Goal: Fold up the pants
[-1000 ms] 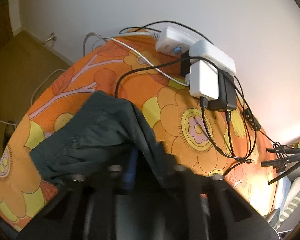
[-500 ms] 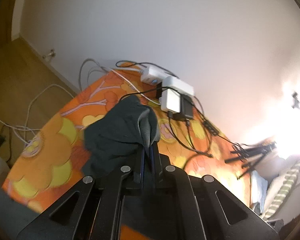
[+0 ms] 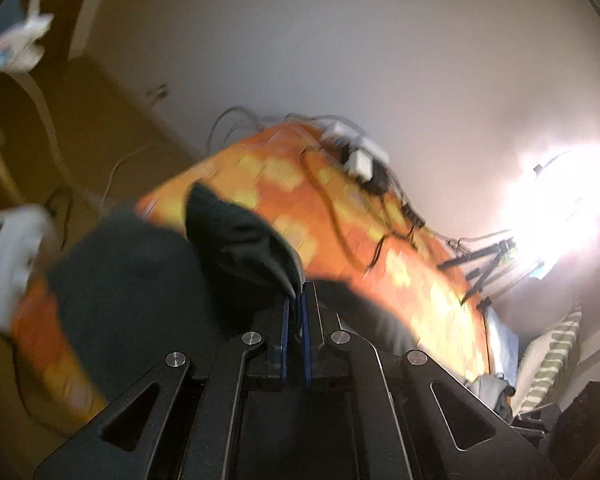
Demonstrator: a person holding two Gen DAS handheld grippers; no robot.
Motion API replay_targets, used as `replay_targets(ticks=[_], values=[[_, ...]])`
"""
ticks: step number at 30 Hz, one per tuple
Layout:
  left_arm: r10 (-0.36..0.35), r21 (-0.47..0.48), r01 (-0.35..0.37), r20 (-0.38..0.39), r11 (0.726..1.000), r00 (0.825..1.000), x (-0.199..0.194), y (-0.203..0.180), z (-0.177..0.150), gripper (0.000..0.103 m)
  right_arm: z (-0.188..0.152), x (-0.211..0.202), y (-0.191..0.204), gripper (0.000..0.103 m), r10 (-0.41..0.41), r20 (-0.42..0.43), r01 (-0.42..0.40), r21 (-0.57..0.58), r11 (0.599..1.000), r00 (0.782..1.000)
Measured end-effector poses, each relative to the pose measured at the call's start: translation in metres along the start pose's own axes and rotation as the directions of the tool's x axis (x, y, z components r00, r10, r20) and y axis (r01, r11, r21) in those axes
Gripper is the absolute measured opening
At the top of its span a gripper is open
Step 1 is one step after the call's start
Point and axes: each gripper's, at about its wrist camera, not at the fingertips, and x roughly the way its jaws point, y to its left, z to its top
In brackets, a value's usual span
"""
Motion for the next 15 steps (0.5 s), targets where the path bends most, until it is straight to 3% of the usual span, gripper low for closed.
replay_targets(ticks=[7, 13, 15], values=[[-0.006, -0.090, 0.004, -0.022, 0.996, 1.000, -0.024, 0.041, -0.044, 0.004, -0.026, 0.026, 0.046, 0.002, 0.043, -0.122, -0.050, -0.050, 0.998, 0.992], [0.002, -0.040, -0.004, -0.047, 0.999, 0.999, -0.031, 0.046, -0.059, 0.004, -0.027, 0.036, 0.059, 0.007, 0.090, -0.240, -0.109, -0.069, 0.992, 0.967], [0.006, -0.022, -0.007, -0.044, 1.000, 0.999, -0.033, 0.045, -0.061, 0.004, -0.021, 0.033, 0.057, 0.012, 0.138, -0.259, -0.157, -0.054, 0.986, 0.956]])
